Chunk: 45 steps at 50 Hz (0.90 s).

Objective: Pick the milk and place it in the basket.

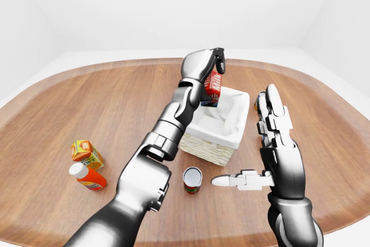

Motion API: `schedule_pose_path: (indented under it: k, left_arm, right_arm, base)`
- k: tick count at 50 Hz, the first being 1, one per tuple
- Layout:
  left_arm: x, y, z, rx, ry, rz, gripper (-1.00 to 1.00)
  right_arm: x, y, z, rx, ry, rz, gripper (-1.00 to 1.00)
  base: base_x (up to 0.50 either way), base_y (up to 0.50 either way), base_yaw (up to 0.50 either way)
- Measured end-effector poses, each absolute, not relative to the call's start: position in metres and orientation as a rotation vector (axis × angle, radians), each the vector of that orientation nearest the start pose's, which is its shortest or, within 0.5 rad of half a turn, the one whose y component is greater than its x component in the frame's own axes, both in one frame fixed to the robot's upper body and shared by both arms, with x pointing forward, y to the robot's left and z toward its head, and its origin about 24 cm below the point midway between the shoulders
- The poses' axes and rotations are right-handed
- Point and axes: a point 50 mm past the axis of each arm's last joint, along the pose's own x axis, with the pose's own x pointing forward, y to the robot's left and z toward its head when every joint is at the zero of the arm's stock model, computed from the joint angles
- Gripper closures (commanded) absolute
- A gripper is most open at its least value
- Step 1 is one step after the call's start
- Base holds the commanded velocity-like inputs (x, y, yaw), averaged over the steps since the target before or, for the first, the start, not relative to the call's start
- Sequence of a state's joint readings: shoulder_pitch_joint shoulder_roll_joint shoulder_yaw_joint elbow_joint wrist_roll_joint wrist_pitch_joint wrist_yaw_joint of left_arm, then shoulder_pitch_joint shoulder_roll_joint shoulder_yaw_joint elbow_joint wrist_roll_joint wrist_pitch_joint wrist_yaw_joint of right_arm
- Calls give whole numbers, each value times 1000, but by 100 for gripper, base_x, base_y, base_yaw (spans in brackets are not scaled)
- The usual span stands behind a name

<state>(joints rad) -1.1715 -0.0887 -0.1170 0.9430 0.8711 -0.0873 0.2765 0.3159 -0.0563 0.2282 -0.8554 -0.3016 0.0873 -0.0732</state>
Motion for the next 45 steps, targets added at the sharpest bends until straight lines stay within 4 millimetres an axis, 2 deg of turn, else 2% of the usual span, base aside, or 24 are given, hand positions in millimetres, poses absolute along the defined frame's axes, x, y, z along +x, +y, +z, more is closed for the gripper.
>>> schedule_pose_path:
  k: [30, 45]
  left_arm:
    - [397, 3, 181, 1013, -478, -52, 100]
    - [394, 0, 172, 1012, -461, -53, 100]
  right_arm:
    - [166, -128, 161, -233, -474, -11, -100]
    - [166, -127, 159, -236, -466, -7, -100]
  base:
    - [0, 0, 0]
    - [0, 0, 0]
